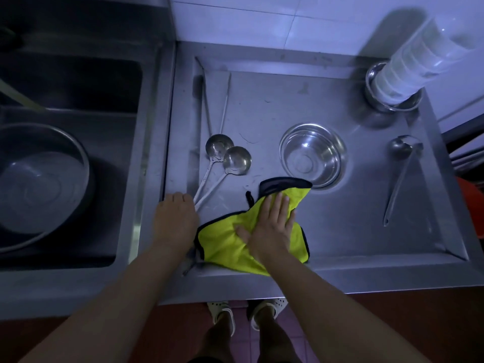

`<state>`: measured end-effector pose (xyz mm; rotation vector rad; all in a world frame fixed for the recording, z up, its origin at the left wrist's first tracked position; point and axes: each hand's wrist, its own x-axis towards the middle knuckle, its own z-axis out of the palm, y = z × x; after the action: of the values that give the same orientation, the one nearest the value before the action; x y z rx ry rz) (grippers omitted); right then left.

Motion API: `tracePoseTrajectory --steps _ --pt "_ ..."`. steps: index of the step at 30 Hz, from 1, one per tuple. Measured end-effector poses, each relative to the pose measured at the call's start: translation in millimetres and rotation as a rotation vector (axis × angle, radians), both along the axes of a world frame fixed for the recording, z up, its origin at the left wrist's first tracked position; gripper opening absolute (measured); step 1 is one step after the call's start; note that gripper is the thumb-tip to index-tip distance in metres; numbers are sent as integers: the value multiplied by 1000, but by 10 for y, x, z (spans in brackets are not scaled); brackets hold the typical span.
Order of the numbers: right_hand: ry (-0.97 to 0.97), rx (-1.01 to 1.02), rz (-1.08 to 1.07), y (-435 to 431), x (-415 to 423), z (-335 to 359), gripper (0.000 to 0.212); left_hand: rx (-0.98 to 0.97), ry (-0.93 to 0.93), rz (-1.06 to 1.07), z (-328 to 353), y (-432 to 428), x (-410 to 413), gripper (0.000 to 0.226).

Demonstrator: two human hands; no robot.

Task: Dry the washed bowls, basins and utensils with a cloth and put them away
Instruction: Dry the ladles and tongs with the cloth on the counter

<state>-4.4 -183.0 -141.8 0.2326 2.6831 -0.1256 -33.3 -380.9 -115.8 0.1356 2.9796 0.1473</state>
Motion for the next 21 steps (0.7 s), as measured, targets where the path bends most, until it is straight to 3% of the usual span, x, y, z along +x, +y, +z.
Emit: tracePoseTrajectory --steps 4,9,11,13,16,18,21 --pt "12 -3 2 78 -496 23 108 -25 2 14 66 23 -39 36" --pt "-22 -58 182 126 -505 73 96 4 44 27 218 90 -26 40" --pt "-16 -186 201 178 -444 128 87 -29 25 -7 338 207 -40 33" --pt "104 -349 93 263 -413 175 70 -59 -58 -48 444 388 -66 9" --pt "330 -562 -169 398 -363 306 44 166 -178 76 538 689 -74 14" --pt "348 -629 -227 497 -337 355 34 370 -170 171 540 850 -77 15" --pt "283 -747 -260 651 -384 428 36 780 -360 443 490 1089 -134 24"
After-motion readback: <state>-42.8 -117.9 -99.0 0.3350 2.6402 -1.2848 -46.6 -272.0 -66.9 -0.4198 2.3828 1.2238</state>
